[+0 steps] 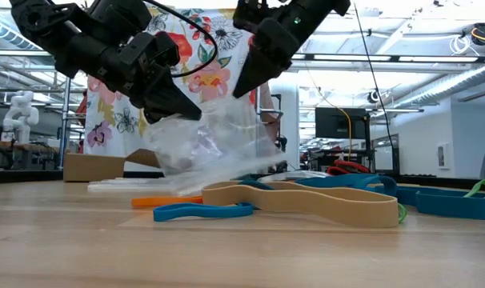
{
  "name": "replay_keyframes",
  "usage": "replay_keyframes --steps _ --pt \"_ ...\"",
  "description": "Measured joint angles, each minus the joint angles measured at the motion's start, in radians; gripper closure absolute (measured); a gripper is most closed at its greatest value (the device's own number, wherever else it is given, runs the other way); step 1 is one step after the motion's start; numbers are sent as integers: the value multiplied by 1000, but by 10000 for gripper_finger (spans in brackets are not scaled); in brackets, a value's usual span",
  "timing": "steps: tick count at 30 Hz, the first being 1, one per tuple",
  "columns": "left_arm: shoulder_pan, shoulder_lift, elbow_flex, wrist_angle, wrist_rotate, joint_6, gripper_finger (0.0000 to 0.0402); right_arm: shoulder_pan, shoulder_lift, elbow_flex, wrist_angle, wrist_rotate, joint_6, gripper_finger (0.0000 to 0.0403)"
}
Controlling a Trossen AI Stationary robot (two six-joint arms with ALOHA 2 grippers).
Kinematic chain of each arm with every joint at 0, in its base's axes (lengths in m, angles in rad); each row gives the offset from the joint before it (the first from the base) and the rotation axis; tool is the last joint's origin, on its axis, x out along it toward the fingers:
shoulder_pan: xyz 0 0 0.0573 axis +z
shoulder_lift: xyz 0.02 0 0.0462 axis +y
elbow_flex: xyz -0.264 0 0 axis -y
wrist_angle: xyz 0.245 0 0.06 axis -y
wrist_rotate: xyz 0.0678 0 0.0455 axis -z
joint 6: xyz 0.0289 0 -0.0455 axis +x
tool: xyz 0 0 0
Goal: Sort rubber bands
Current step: Open the transparent zip bag
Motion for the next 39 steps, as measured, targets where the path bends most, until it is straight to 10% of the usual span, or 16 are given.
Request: replay_keyframes --steps 31,39 --pt "-2 0 -2 7 33 -50 355 27 -42 0 -156 60 98 403" --pt "24 0 -2 37 17 -26 288 33 -42 0 -153 56 102 403"
